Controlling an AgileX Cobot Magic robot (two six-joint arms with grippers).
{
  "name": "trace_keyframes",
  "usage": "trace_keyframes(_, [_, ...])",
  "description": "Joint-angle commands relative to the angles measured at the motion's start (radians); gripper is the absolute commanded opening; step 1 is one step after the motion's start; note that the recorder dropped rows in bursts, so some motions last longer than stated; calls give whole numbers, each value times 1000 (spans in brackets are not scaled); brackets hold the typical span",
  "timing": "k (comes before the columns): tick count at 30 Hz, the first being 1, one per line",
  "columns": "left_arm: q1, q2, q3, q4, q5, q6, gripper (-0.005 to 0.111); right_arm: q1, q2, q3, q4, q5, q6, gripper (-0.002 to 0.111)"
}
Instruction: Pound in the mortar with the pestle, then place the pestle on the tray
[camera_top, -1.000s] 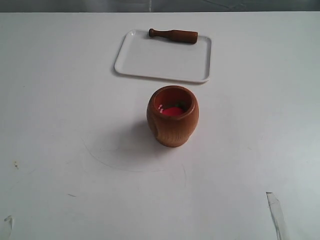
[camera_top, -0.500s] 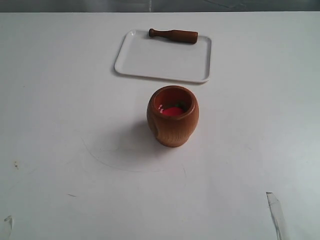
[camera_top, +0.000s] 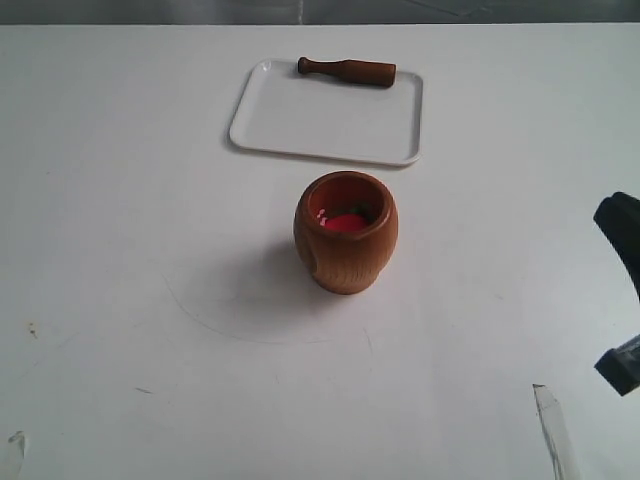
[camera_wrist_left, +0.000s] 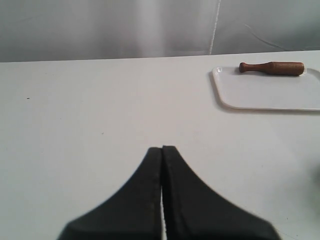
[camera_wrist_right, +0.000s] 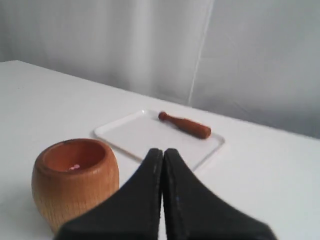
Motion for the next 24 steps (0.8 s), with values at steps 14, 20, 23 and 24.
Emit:
trace_keyframes(14, [-8,-1,1,-7,-3,-8,0,1,1,3,430,111,-73,0])
trace_keyframes(20, [-8,-1,1,-7,-3,-8,0,-22,-5,3,330,306,-175,0])
trace_keyframes(23, [-8,-1,1,-7,-3,-8,0,-178,-35,3,346,311,-175,0])
trace_keyframes(24, [-8,-1,1,-7,-3,-8,0,-242,-55,3,367,314,-171,0])
